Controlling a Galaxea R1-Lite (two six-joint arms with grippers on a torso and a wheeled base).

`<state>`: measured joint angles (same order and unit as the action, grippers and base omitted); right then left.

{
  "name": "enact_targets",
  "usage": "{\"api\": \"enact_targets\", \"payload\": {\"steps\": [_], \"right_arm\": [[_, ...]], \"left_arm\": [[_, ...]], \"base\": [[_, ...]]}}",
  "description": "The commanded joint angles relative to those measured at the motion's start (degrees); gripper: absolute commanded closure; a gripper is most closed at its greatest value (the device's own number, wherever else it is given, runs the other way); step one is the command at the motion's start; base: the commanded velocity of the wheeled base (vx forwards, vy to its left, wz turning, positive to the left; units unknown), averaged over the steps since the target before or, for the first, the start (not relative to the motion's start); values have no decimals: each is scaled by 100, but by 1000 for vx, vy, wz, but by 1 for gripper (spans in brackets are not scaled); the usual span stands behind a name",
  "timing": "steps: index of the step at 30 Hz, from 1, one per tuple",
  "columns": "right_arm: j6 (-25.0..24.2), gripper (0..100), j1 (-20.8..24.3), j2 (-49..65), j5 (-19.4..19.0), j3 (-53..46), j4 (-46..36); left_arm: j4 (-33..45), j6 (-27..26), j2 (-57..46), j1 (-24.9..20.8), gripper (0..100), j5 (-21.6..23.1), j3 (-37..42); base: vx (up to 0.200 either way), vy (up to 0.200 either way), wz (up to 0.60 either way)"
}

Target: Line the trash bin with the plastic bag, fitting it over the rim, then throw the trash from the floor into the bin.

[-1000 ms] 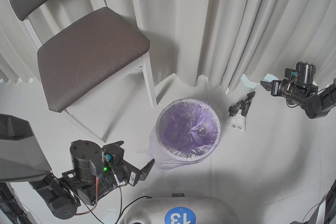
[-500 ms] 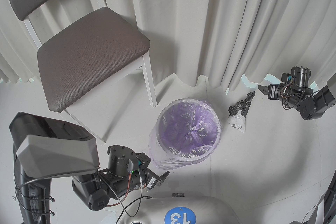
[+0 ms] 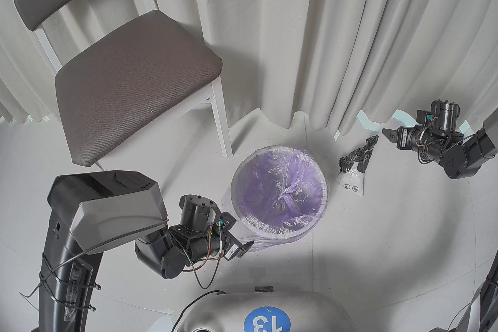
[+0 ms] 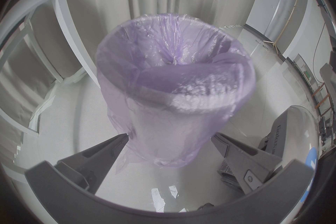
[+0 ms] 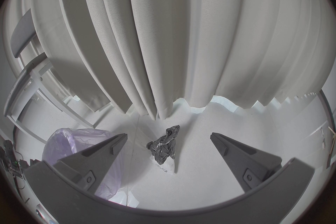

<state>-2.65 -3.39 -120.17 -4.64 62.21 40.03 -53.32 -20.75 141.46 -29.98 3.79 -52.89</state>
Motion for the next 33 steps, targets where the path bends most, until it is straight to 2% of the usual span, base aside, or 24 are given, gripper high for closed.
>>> {"api": "enact_targets", "payload": {"steps": [1,2,3,9,18,24,32,33], "right_arm": [[1,0,-13,29,-1,-7,13],[1,0,-21,29,-1,-7,13],[1,0,-21,29,-1,-7,13],[1,0,-21,20,-1,-7,31],[54,0,-13,-24,7,-33,66],[62,0,-21,-50,7,-25,66],[71,0,-21,-67,7,-25,66],[71,0,-21,-76,-1,-25,66]], "left_arm": [[111,-17,338,62,0,16,-353],[111,-17,338,62,0,16,-353],[111,-26,347,62,100,16,-353],[129,-61,391,150,100,16,-502],[621,-61,664,510,100,16,-1197],[859,-52,795,563,100,16,-1671],[964,18,848,537,100,34,-1865],[973,27,839,546,0,34,-1847]], "base": [[0,0,0],[0,0,0],[0,0,0],[0,0,0],[0,0,0],[0,0,0],[0,0,0],[0,0,0]]}}
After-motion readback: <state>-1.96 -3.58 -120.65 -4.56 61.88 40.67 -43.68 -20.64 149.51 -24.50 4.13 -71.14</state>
